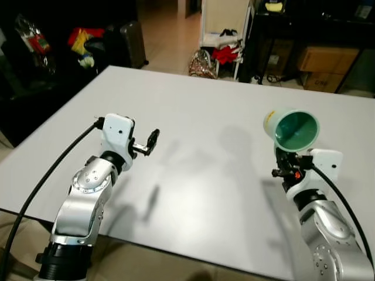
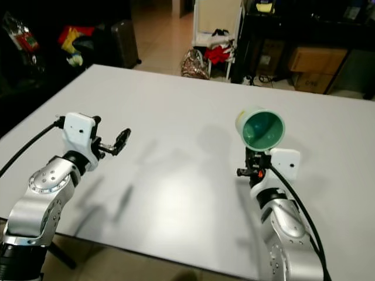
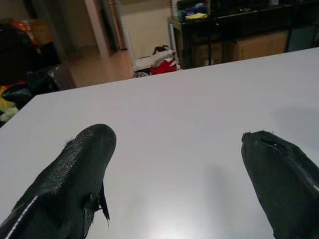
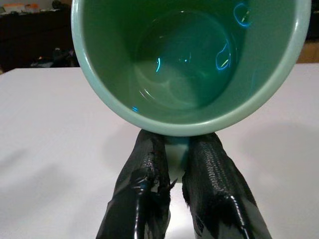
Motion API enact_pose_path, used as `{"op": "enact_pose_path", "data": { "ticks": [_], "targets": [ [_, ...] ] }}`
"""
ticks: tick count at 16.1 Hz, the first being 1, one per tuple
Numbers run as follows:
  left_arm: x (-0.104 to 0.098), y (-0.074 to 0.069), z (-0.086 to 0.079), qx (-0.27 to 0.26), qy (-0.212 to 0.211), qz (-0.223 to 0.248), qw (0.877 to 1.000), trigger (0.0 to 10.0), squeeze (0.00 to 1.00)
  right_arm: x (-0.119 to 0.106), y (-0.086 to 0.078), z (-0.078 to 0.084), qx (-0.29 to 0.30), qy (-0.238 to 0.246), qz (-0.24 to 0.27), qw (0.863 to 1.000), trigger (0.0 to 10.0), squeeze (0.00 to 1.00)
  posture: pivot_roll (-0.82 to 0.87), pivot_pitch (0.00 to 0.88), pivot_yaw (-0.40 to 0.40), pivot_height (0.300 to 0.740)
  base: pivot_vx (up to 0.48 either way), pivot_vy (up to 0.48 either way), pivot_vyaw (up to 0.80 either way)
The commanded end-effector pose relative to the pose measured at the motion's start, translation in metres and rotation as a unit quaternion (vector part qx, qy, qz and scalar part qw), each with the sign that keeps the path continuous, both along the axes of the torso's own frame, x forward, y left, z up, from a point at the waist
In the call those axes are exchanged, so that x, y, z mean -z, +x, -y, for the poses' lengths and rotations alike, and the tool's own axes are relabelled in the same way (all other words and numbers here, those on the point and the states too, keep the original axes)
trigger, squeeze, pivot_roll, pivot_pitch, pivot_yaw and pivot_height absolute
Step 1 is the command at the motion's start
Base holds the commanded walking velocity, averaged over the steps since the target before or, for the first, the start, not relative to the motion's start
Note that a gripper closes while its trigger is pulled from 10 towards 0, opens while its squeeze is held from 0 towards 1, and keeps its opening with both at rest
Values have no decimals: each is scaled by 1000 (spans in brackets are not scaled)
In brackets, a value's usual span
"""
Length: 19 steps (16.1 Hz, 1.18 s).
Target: Setting the table
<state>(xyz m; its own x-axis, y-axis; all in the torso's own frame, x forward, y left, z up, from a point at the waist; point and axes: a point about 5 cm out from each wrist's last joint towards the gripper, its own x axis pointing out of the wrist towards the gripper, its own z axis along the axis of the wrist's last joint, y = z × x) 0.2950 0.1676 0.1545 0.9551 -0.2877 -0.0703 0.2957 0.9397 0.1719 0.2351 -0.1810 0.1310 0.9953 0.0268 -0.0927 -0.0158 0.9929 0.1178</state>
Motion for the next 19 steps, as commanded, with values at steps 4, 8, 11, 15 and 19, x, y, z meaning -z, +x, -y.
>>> {"op": "enact_pose_path", "data": {
  "ticks": [4, 8, 11, 15, 19],
  "targets": [
    [-4, -1, -5, -2, 10, 3, 1000, 10000, 0, -4, 2, -3, -6, 10, 9, 1000, 10000, 0, -101, 0, 1, 740, 0, 445, 0],
    [-5, 0, -7, -2, 12, 4, 1000, 10000, 0, -4, 5, -2, -1, 14, 9, 1000, 10000, 0, -97, 0, 4, 740, 0, 447, 0],
    [-6, 1, -6, 0, 13, 4, 1000, 10000, 0, -4, 6, -5, -7, 16, 3, 1000, 10000, 0, -97, 0, 7, 740, 0, 440, 0],
    [-8, 5, -7, -25, 24, 10, 999, 10000, 0, -7, 10, -8, -19, 8, -20, 1000, 10000, 0, -103, 0, 6, 740, 0, -240, 0],
    [-8, 6, -6, -42, 14, 8, 999, 10000, 0, -11, 15, -5, -26, -7, -29, 999, 10000, 0, -97, 0, -8, 740, 0, -88, 0]
  ]
}}
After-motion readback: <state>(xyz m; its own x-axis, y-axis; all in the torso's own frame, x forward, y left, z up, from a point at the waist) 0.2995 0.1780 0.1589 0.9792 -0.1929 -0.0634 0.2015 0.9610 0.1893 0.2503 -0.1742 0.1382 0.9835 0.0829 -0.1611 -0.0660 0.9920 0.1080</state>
